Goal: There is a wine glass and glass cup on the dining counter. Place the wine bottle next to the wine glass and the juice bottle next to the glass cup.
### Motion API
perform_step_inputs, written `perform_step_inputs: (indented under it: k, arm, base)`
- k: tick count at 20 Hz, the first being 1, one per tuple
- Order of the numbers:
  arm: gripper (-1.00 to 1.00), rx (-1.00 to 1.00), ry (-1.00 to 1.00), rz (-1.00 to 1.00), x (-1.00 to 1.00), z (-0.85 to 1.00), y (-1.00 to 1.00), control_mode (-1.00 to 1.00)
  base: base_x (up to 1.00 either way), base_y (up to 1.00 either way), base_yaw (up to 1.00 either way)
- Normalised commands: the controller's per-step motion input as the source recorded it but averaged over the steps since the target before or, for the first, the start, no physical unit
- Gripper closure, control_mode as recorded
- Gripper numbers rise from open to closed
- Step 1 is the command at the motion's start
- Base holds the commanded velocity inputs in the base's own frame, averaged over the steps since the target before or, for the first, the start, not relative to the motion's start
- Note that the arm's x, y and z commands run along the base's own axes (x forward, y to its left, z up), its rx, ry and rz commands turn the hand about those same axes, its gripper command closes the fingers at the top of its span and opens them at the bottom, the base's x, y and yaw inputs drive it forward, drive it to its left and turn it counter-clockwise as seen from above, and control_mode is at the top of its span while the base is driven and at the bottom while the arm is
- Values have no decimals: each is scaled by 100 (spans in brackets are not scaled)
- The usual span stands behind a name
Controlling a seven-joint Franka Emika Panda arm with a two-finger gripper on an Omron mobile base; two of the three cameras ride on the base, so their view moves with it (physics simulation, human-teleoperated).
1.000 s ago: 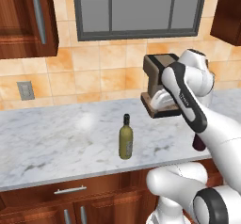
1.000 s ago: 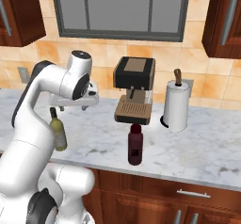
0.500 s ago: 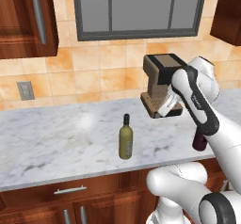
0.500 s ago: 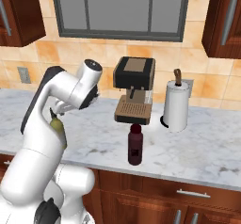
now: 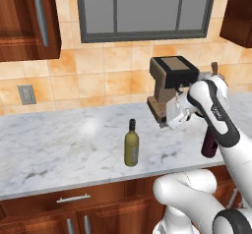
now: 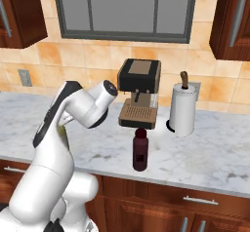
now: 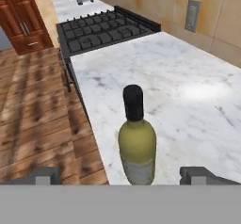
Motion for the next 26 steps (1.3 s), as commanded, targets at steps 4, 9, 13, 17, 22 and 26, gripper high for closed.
perform_step_inputs:
  k: [4, 9, 13, 17, 22, 26]
  arm:
    - [-100, 21, -6, 14, 0, -14, 5, -100]
    - [-100, 17, -4, 3, 0, -11, 6, -100]
    - [-100, 7, -2, 0, 0, -9, 17, -100]
    - [-100, 2, 0, 0, 4, -7, 22, -100]
    - [-100, 1, 0, 0, 7, -10, 25, -100]
    - [-100, 2, 0, 0, 11, -12, 17, -100]
  base:
    - [0, 0, 0]
    - [0, 0, 0]
    - [0, 0, 0]
    - [0, 0, 0]
    - [0, 0, 0]
    - [0, 0, 0]
